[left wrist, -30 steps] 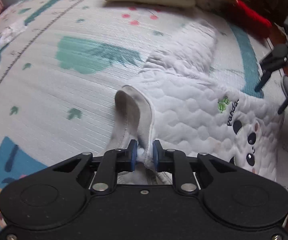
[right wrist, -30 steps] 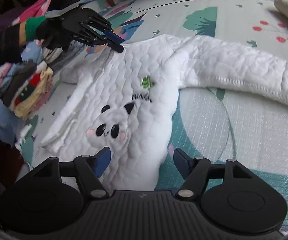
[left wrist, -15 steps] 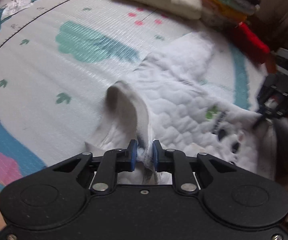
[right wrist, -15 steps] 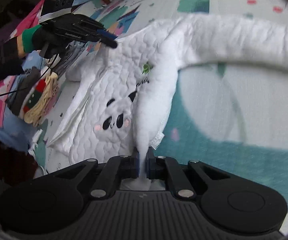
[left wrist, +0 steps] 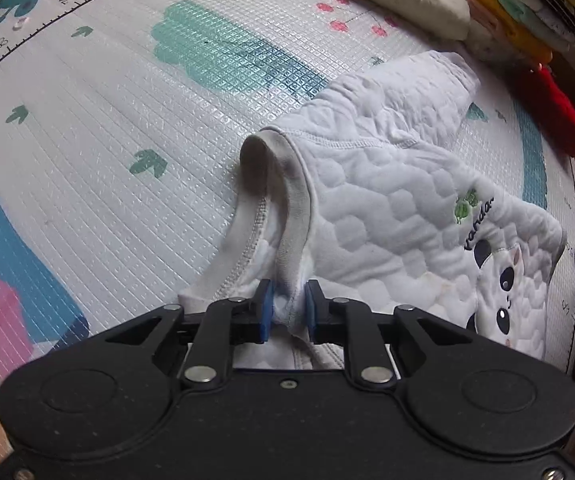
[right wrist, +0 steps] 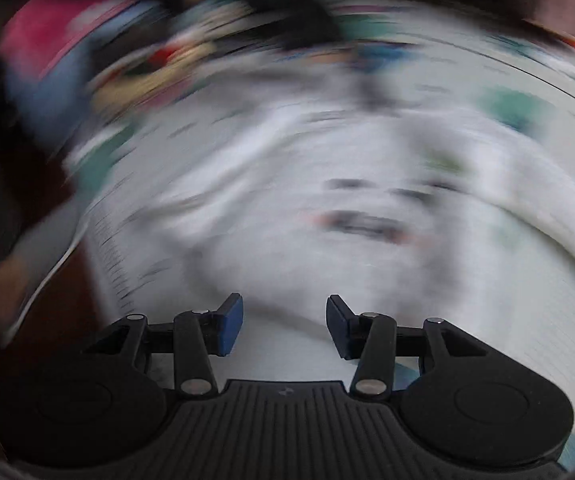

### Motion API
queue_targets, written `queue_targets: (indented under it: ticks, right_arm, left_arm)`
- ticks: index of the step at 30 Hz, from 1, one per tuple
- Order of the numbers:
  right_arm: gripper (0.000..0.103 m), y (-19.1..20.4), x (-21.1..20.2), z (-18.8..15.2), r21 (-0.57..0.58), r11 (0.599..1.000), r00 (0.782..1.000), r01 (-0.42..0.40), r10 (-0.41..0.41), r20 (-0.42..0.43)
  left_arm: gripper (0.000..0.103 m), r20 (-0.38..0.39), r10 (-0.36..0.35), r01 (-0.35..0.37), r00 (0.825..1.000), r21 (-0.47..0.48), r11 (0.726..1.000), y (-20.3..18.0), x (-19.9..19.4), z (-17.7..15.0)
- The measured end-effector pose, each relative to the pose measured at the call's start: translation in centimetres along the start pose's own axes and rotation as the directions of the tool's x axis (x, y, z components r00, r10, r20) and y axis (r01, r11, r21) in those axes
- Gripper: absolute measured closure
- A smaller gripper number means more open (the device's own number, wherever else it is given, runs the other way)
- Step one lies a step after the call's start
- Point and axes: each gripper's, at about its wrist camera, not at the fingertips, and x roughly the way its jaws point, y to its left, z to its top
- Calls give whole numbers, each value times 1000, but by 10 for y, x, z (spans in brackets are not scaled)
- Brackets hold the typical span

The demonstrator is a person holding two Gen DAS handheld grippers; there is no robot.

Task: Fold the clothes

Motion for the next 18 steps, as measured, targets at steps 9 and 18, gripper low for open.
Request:
queue_targets:
  ticks: [9,18]
  right_arm:
    - [35,102,107,44,-452,891,991,-49,-13,-133]
    - [24,103,123,41,-429,903,981,-19,-67,-183]
  left_arm:
    - [88,-13,27,-27,1000,29,999,-6,4,1]
    - [88,21,31,-33,999,99,995,-5,-21,13]
